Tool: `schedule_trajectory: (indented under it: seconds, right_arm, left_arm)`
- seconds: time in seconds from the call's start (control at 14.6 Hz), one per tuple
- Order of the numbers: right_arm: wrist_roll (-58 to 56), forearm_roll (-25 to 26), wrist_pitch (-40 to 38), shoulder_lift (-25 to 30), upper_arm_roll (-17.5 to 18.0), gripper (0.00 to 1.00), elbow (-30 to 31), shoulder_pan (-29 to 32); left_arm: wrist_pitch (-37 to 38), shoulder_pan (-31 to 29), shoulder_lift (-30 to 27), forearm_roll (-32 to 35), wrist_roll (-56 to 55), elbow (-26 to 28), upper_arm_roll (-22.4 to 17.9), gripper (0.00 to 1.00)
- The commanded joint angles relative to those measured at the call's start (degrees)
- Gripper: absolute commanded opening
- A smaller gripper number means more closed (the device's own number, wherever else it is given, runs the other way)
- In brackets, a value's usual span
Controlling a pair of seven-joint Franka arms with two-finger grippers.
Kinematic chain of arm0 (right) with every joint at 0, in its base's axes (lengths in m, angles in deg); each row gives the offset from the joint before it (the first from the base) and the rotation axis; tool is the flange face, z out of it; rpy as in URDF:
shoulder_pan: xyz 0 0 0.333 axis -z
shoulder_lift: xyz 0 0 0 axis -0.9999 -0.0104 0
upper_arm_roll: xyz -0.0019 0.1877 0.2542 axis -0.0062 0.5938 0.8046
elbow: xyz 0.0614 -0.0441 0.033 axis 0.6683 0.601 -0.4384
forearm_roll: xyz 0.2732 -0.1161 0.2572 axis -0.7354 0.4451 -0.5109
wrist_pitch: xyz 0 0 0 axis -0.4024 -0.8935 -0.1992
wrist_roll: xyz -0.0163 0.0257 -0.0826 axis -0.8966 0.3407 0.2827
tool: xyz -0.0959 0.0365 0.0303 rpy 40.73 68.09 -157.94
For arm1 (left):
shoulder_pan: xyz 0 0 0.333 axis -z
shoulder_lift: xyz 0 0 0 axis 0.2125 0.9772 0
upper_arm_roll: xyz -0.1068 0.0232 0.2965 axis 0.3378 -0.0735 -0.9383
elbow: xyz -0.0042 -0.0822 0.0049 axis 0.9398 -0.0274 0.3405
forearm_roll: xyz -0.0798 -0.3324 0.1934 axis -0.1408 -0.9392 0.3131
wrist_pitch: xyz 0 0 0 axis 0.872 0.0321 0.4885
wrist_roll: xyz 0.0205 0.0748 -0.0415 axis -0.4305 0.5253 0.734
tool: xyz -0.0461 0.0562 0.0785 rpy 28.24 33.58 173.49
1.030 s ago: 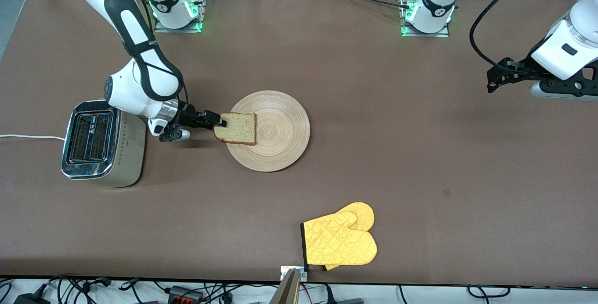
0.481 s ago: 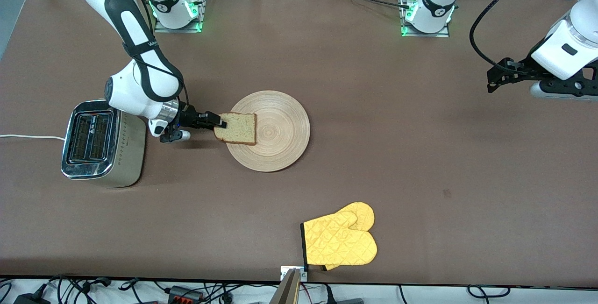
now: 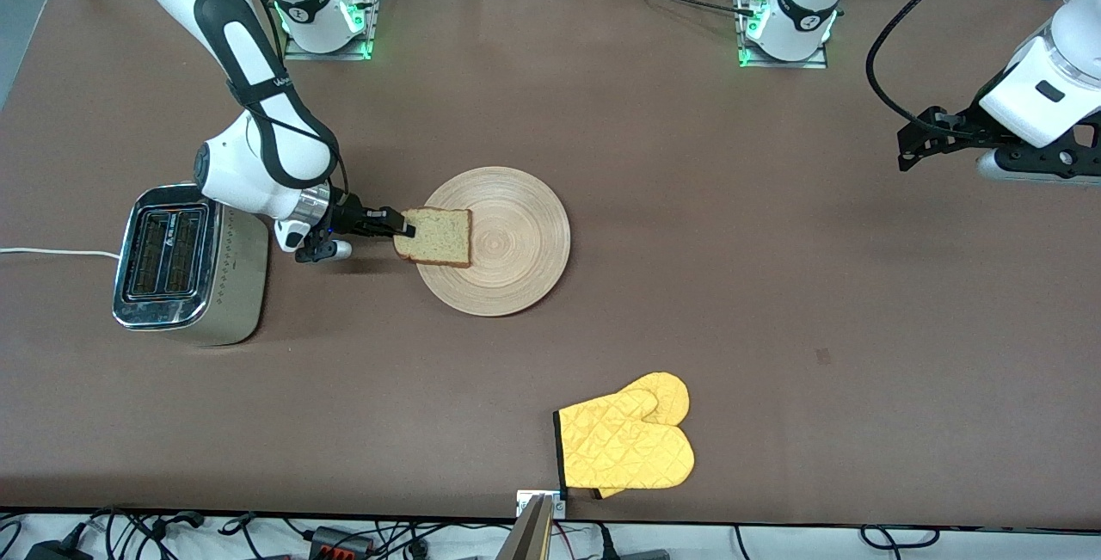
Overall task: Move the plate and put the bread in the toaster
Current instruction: 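Close the right gripper on the bread slice and lift it, then carry the bread with the right gripper above the toaster slot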
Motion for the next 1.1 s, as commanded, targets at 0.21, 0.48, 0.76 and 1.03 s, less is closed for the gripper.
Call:
schedule_trajectory:
  seconds: [0.21,0.48,0.76,1.03]
  right_arm:
    - [1.13,-1.41,0.29,-0.2,-0.08,0.0,-2.94,-0.27]
    - [2.28,-1.24,0.2,0.24,-0.26,0.0,-4.0,-0.18]
    - [5.78,5.84,-5.49,0.41,-2.27,0.0,-8.9,1.22]
    - [13.78,20.54,-23.13,-0.29,-8.07,0.0,-20.5,3.06]
  left_arm:
    - [0.06,-0.37,-0.48,-0.49,1.47,0.05,-0.01,1.0]
    - [0.06,-0.37,-0.48,-0.49,1.2,0.05,-0.09,1.0]
    - [0.15,-0.45,-0.39,-0.49,1.2,0.05,-0.09,1.0]
    - [0.15,-0.45,-0.48,-0.49,1.2,0.05,-0.09,1.0]
